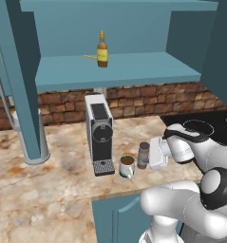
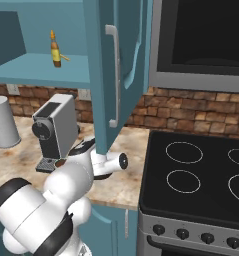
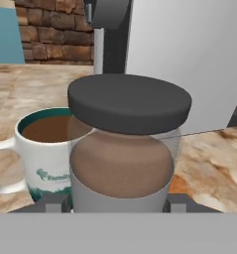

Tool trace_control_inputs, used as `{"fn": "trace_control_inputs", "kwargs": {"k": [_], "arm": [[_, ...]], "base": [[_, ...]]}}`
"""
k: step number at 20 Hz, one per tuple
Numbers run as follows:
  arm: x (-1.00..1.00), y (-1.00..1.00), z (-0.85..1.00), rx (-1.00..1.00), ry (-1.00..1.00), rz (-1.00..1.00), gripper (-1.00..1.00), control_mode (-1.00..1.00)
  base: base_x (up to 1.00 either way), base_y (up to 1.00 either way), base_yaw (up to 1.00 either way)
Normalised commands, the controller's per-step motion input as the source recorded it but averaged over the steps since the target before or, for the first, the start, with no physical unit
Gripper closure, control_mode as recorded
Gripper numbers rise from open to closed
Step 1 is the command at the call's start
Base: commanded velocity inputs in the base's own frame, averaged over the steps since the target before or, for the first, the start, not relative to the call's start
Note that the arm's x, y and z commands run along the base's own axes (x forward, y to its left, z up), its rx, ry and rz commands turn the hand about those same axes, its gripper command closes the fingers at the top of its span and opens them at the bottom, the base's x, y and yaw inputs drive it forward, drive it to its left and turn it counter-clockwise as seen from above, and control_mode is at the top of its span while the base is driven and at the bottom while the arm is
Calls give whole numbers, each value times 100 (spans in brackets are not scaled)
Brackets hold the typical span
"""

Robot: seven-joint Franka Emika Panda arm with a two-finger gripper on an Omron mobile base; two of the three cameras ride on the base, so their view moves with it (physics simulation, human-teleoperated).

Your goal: Pick the cinnamon and honey bottle from the cabinet and place them next to the mug.

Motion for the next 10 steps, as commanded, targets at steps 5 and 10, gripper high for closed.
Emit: {"fn": "trace_control_inputs", "kwargs": {"k": [5, 10], "arm": [[0, 0, 0, 0, 0, 0, -100, -100], [0, 0, 0, 0, 0, 0, -100, -100]], "base": [[0, 0, 0], [0, 0, 0]]}}
